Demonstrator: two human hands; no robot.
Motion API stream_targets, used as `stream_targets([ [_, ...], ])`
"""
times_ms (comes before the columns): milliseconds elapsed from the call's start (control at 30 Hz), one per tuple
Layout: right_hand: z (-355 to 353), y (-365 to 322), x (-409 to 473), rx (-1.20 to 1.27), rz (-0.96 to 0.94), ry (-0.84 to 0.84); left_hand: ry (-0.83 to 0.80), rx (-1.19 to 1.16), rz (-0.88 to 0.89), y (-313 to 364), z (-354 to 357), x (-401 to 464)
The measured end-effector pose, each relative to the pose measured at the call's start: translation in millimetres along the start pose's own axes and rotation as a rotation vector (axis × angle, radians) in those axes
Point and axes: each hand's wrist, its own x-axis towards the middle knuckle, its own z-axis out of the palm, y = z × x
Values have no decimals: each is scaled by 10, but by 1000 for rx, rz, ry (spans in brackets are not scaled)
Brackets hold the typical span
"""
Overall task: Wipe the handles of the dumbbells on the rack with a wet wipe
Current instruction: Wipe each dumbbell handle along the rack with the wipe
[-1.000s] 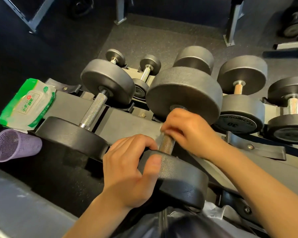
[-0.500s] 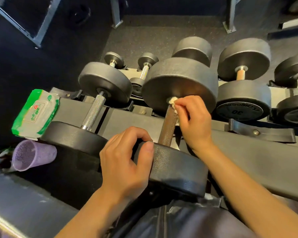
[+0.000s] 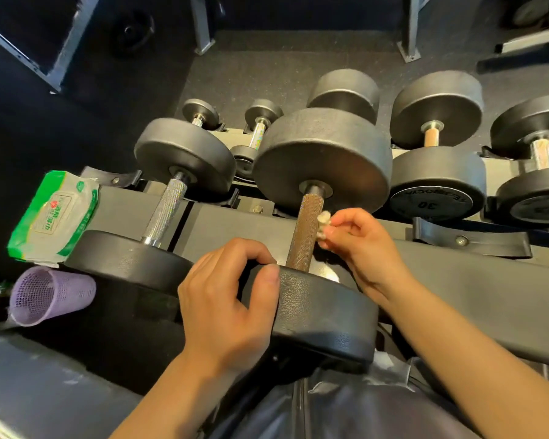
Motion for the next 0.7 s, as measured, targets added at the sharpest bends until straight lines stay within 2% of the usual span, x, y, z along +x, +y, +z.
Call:
stream_targets([
  [100, 72, -13, 134, 240, 58, 90, 2, -4, -16, 4, 8, -5],
  [267, 181, -82, 197, 612, 216, 83, 19, 17, -21, 0, 17, -6],
  [333, 194, -106, 212, 653, 255, 79, 25, 23, -24, 0, 19, -6],
  [467, 181, -146, 225, 614, 293, 77, 32, 26, 9, -3, 24, -4],
  [600, 76, -134, 149, 371, 286, 76, 38, 24, 29, -1, 20, -6],
  [700, 9, -127, -35, 203, 314, -26, 44, 20, 29, -14, 14, -18],
])
